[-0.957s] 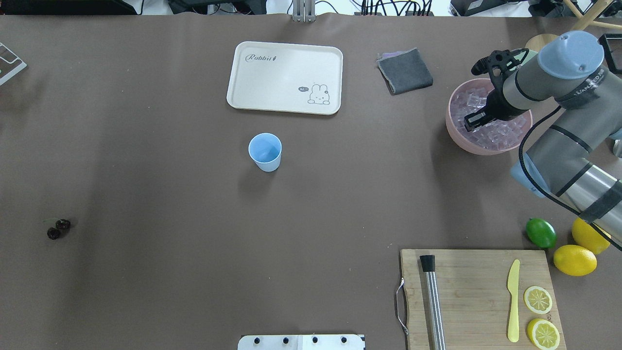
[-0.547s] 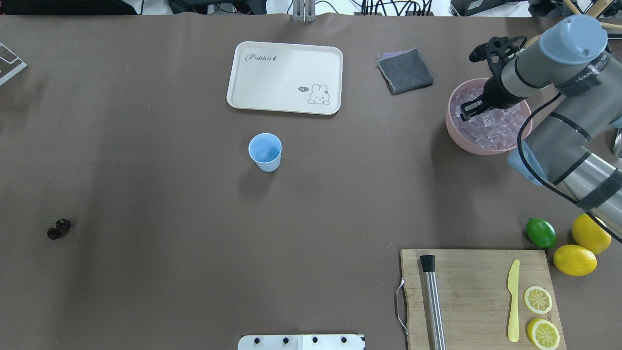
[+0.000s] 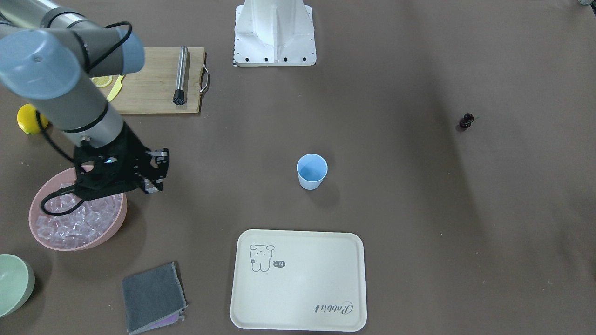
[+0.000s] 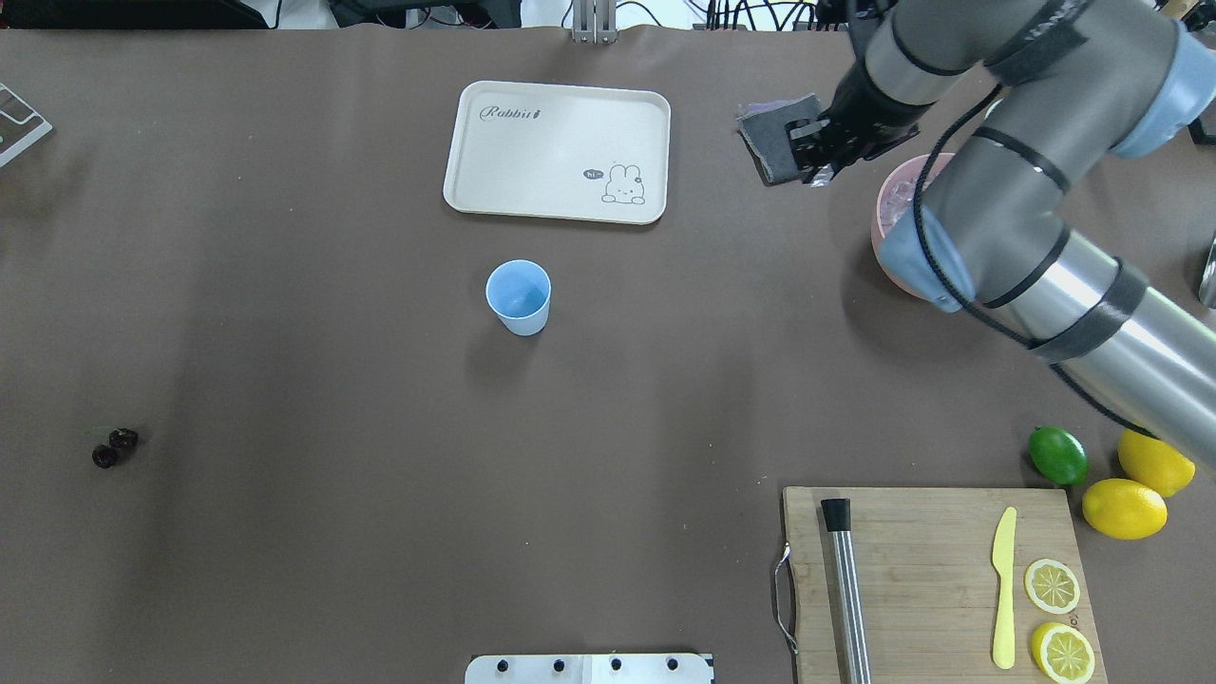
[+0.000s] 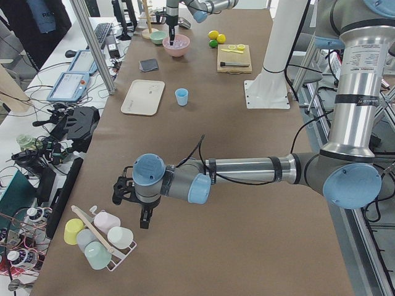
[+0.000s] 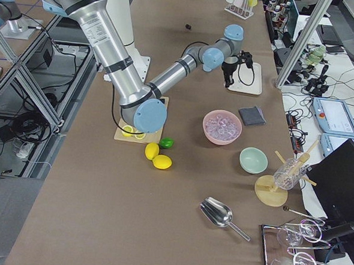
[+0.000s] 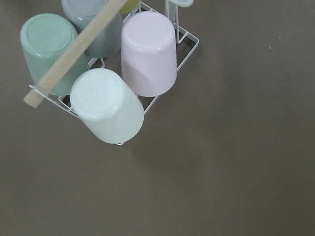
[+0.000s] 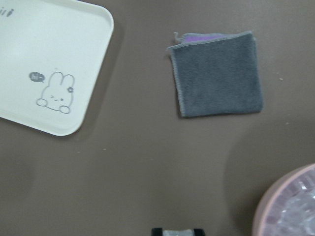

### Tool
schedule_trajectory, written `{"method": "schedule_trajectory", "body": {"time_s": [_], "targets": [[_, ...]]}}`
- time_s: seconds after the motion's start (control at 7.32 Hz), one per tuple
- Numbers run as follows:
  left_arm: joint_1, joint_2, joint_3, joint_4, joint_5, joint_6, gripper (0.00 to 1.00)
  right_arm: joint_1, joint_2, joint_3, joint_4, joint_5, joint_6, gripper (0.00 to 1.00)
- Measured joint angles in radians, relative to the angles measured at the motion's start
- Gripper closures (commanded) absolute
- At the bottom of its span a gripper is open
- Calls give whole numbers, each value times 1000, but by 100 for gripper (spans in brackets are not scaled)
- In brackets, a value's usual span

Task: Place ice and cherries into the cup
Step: 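Carry the ice cube with the right gripper over the blue cup and release, then move the empty right gripper back over the pink ice bowl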

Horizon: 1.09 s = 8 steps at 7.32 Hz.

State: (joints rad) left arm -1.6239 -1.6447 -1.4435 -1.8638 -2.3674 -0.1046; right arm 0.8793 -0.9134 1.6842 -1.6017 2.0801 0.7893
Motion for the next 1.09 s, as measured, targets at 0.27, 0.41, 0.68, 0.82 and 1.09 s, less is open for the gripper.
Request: {"method": "schedule_trajectory", "body": {"time_s": [0.27,0.41,0.68,0.82,1.09], "targets": [[0,-1,1,0,-3,-1,2,-168,188,-69,-60,-139,217,74],[0,-2,1,0,-4,-1,2,-240,272,-132,-64,-202,296,75],[-1,0,2,0,-3,0,2,-337,358,-208,-39,-307,375,74],[-1,3,2,-1,-3,2,2,-352,367,-235,-5,-327,383,70],[-2,7,2,-3,-4,4,2,-361,371,-289,65,-354,382,29]]}}
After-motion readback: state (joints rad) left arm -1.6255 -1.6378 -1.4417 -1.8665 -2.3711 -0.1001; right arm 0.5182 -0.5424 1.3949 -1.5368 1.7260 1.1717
